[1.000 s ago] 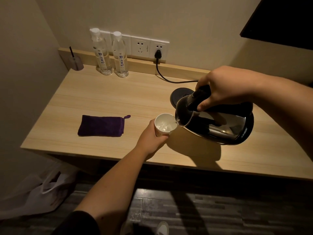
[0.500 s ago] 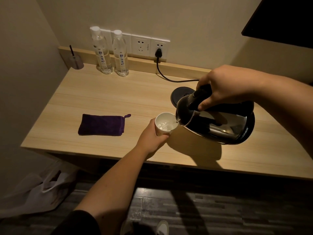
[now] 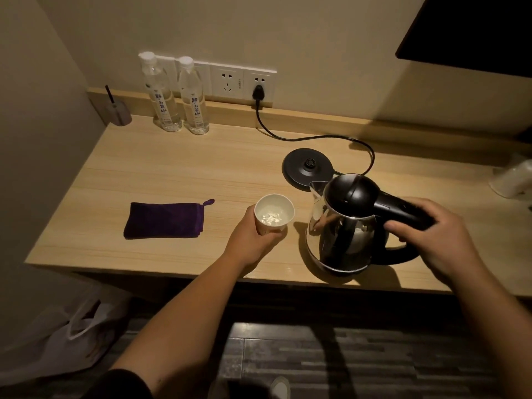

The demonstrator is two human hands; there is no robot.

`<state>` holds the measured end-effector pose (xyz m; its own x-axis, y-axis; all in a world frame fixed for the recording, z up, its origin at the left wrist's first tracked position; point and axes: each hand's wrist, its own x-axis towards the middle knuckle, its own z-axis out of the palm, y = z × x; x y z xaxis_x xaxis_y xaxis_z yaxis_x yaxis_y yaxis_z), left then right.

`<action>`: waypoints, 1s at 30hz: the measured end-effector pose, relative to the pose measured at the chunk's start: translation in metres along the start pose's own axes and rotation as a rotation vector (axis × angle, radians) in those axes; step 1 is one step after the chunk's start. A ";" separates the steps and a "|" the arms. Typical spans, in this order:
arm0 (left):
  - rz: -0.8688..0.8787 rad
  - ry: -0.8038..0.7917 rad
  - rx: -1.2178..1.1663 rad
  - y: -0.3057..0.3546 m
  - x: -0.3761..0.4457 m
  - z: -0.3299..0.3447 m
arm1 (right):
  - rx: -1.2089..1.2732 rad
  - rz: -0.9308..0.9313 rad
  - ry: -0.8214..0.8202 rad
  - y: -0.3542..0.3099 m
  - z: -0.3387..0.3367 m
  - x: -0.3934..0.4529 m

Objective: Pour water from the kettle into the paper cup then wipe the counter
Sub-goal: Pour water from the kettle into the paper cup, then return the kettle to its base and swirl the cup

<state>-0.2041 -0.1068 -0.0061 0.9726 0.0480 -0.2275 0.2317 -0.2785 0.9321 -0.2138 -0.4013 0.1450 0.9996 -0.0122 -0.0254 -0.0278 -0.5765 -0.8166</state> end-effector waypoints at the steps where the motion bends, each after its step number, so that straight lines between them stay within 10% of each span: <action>1: -0.005 -0.004 -0.008 0.001 -0.001 0.000 | 0.019 0.013 0.040 0.009 0.000 -0.004; 11: 0.014 0.007 -0.013 0.009 -0.005 0.002 | 0.091 0.112 0.344 0.065 -0.004 -0.004; 24: -0.025 0.016 0.030 -0.003 0.002 0.003 | 0.073 0.154 0.305 0.079 -0.011 -0.004; 30: -0.044 0.008 0.027 0.001 0.002 0.002 | -0.241 -0.402 0.350 0.040 0.014 -0.024</action>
<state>-0.2022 -0.1091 -0.0063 0.9616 0.0682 -0.2660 0.2740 -0.3013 0.9133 -0.2393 -0.4121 0.1049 0.8744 0.0006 0.4852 0.3152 -0.7610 -0.5671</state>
